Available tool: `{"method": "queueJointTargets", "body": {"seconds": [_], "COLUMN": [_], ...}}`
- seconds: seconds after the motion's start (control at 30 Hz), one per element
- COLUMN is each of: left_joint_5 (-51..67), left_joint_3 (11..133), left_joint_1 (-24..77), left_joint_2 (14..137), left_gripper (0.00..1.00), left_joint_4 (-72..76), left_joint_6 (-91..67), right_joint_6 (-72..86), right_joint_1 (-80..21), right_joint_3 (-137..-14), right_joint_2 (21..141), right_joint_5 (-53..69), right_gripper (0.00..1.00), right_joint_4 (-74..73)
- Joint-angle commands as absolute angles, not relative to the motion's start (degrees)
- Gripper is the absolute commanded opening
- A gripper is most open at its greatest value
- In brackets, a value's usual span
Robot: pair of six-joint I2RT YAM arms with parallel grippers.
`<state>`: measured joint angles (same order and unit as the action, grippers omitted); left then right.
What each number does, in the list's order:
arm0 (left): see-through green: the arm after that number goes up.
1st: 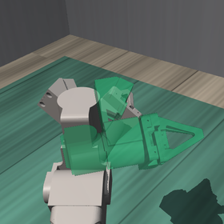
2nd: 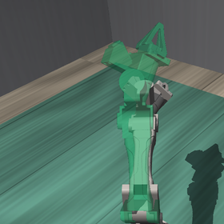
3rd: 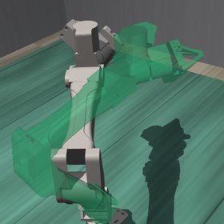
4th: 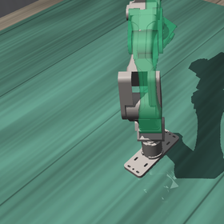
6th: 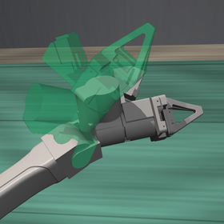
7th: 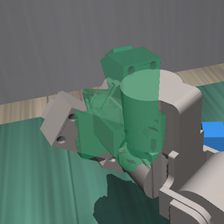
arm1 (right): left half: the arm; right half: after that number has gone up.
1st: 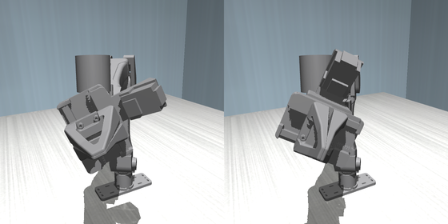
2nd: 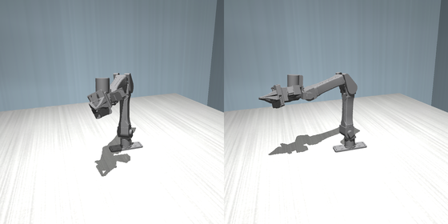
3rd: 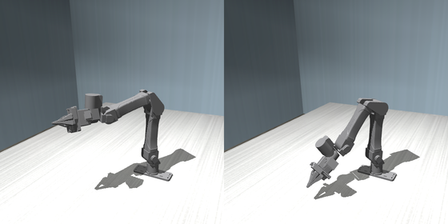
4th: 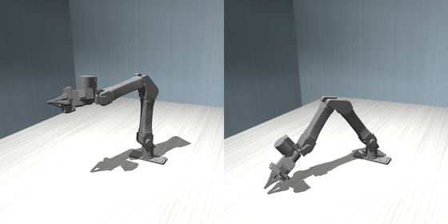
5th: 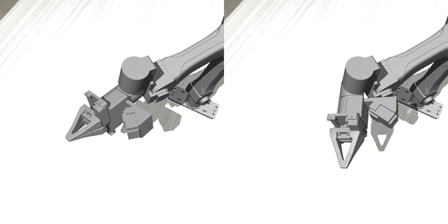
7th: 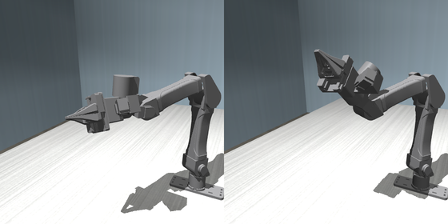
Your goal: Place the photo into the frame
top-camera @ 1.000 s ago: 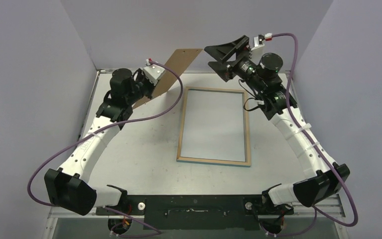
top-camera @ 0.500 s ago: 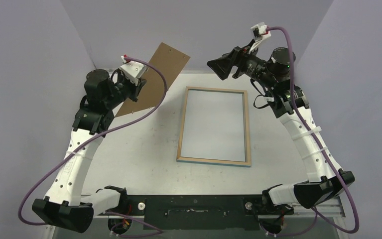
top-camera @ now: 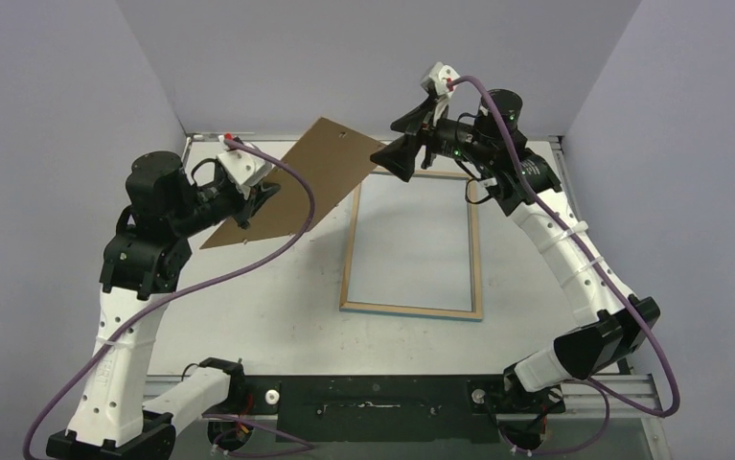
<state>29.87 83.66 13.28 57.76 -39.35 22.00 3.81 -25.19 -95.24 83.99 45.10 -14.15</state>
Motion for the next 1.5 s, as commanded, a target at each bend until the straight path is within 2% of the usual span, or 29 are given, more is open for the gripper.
{"method": "queueJointTargets", "body": {"seconds": [0.0,0.37,0.57,0.6,1.03,1.07,1.23,1.27,1.4,1.47], "left_joint_5": [38.9,46.4,50.1,50.8,52.6,52.9,50.8,50.1,45.6,44.3], "left_joint_3": [88.2,89.3,89.4,89.6,88.9,88.7,86.9,86.6,84.4,82.6], "left_joint_1": [12.8,12.8,12.9,12.9,12.8,13.0,12.9,12.9,12.9,12.9], "left_joint_2": [56.6,56.4,55.6,55.6,55.0,55.1,55.0,54.9,54.3,53.3], "left_gripper": [0.0,0.0,0.0,0.0,0.0,0.0,0.0,0.02,0.52,0.66], "left_joint_4": [-38.8,-37.7,-37.9,-38.1,-37.5,-37.1,-35.1,-34.9,-32.0,-29.3], "left_joint_6": [25.2,24.6,24.8,24.8,23.9,23.6,22.1,22.0,21.0,20.3], "right_joint_6": [-4.7,-14.2,-20.1,-20.7,-18.2,-17.9,-12.9,-11.3,-1.4,12.4], "right_joint_1": [-25.2,-24.0,-23.8,-23.9,-24.1,-24.2,-24.4,-24.4,-24.3,-23.7], "right_joint_3": [-99.3,-102.1,-106.0,-105.9,-101.6,-100.9,-97.7,-97.2,-95.7,-94.5], "right_joint_2": [84.9,86.4,87.9,87.9,84.0,83.4,80.9,80.6,79.8,80.3], "right_joint_5": [50.5,59.6,64.6,65.1,70.6,70.6,70.5,70.5,70.3,71.9], "right_gripper": [0.86,0.81,0.73,0.7,0.03,0.0,0.0,0.0,0.0,0.0], "right_joint_4": [-18.8,-33.5,-45.1,-45.8,-43.4,-42.8,-36.8,-34.6,-26.4,-16.1]}}
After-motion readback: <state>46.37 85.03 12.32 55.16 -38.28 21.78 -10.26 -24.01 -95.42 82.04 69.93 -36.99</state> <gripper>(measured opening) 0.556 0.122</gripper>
